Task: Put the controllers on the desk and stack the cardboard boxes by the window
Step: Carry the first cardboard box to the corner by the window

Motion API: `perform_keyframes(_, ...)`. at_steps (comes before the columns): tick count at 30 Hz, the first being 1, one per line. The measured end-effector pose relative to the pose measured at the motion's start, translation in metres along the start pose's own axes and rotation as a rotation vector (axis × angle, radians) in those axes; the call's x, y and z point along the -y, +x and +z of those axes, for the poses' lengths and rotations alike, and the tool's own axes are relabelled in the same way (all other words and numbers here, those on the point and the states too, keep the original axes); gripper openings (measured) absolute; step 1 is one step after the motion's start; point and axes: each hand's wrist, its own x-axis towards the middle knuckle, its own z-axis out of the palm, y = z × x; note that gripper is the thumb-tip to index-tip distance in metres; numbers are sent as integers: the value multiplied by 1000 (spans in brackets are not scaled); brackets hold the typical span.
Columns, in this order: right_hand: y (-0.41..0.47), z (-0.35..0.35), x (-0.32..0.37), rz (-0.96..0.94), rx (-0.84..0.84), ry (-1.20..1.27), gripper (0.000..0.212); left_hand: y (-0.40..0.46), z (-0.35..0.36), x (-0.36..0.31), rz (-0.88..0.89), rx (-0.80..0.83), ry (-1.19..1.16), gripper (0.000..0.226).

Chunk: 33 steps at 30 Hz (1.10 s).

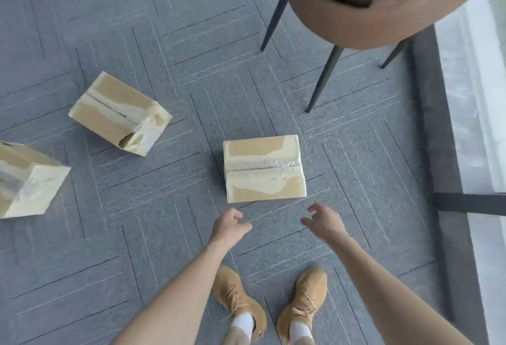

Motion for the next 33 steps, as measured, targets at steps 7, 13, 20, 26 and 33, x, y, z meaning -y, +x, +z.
perform_keyframes(7,137,73,-62,86,-79,102,77,129,65,81,-88,-113,-21,86)
perform_keyframes(13,214,112,-81,-15,-80,364,112,209,88,108,-56,-198,-152,117)
perform_keyframes(20,264,128,-91,-138,-181,553,85,265,105,113,-65,-204,-266,90)
perform_keyframes(26,301,125,-96,-237,-127,488,104,299,107,115,-85,-158,-273,50)
perform_keyframes(33,312,118,-87,-271,-132,455,106,308,105,108,-38,-177,-257,54)
